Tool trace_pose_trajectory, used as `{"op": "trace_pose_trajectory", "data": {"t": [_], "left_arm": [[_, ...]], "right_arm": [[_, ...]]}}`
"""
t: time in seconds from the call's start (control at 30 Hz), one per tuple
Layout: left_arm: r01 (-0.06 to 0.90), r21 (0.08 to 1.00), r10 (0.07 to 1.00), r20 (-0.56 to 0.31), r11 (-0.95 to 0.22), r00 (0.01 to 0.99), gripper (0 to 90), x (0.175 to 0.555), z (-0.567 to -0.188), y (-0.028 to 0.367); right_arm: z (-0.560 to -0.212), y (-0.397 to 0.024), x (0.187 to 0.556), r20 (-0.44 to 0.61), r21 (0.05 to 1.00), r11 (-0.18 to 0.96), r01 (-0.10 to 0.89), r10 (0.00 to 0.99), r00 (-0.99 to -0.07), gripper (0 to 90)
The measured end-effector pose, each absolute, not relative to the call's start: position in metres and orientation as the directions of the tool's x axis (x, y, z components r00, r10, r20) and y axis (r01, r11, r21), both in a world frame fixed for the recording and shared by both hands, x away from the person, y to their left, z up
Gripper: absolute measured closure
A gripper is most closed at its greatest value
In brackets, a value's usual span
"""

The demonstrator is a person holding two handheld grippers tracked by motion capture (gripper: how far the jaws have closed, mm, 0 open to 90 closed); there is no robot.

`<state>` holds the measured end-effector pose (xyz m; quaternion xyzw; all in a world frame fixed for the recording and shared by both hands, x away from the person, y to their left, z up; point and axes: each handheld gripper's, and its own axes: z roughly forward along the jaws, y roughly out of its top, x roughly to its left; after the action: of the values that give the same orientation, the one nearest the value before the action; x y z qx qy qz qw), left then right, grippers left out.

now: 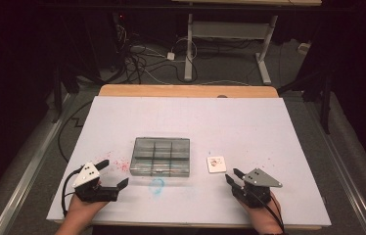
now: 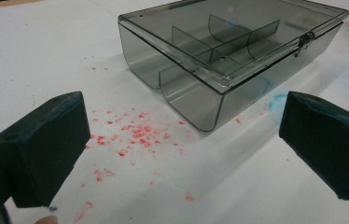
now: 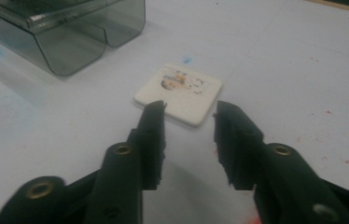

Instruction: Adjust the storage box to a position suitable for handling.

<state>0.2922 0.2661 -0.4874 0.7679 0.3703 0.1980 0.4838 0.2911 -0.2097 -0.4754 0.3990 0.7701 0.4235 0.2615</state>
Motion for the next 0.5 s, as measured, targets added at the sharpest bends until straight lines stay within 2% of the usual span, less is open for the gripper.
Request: {"op": "trace_pose_trajectory", "data": {"t": [0.1,0.13,0.2,0.23,0.5], "left_arm": [[0.382,0.888,0.76,-0.057,-0.258,0.648,1.4,0.293,-0.487,0.266],[0.385,0.886,0.759,-0.061,-0.257,0.648,1.4,0.293,-0.487,0.266],[0.386,0.886,0.76,-0.062,-0.256,0.647,1.4,0.293,-0.487,0.266],[0.385,0.887,0.759,-0.061,-0.257,0.648,1.4,0.293,-0.487,0.266],[0.387,0.885,0.754,-0.065,-0.259,0.653,1.5,0.293,-0.488,0.266]], "right_arm": [[-0.475,-0.206,0.299,-0.003,0.846,0.312,0.432,0.813,-0.582,76.8],[-0.475,-0.203,0.302,0.0,0.84,0.322,0.437,0.805,-0.593,81.4],[-0.476,-0.201,0.303,-0.002,0.837,0.331,0.436,0.798,-0.603,83.3],[-0.476,-0.194,0.309,0.0,0.827,0.346,0.444,0.789,-0.614,88.3],[-0.473,-0.165,0.323,0.004,0.813,0.368,0.451,0.771,-0.637,88.7]]}}
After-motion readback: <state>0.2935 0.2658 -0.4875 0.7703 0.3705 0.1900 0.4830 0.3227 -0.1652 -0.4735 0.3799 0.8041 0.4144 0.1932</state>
